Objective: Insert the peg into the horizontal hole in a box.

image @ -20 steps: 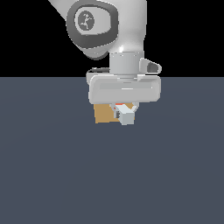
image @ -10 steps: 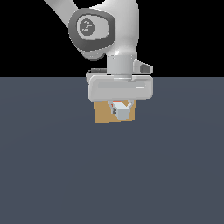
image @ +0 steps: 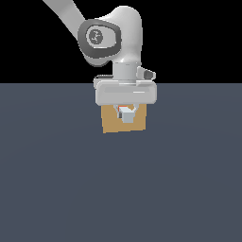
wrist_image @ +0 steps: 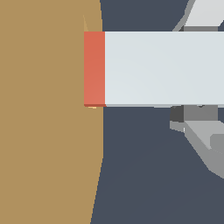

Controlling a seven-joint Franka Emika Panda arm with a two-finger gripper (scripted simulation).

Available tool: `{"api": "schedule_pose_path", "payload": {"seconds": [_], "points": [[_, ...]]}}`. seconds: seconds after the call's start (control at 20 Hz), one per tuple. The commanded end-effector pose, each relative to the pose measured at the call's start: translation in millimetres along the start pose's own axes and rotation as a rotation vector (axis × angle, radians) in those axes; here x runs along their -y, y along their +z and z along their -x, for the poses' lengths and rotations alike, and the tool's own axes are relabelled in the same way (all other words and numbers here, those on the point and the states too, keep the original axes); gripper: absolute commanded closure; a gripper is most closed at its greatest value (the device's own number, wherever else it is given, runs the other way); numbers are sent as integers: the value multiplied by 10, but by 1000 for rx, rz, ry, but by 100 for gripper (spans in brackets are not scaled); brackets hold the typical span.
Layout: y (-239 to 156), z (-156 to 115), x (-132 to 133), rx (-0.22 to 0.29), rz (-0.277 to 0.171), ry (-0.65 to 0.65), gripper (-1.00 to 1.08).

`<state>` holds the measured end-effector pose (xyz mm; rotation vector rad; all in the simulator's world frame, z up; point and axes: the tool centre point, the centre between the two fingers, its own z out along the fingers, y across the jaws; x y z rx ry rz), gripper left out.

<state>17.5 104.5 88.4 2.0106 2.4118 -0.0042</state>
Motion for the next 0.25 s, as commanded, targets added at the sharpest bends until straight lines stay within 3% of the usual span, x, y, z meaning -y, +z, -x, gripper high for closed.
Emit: {"api": "schedule_pose_path", "payload": {"seconds": [0.0,0.2], "points": [[-12,-113,-18,-3,4,-8,108],[-12,-85,-29,-3,4,-8,108]]}}
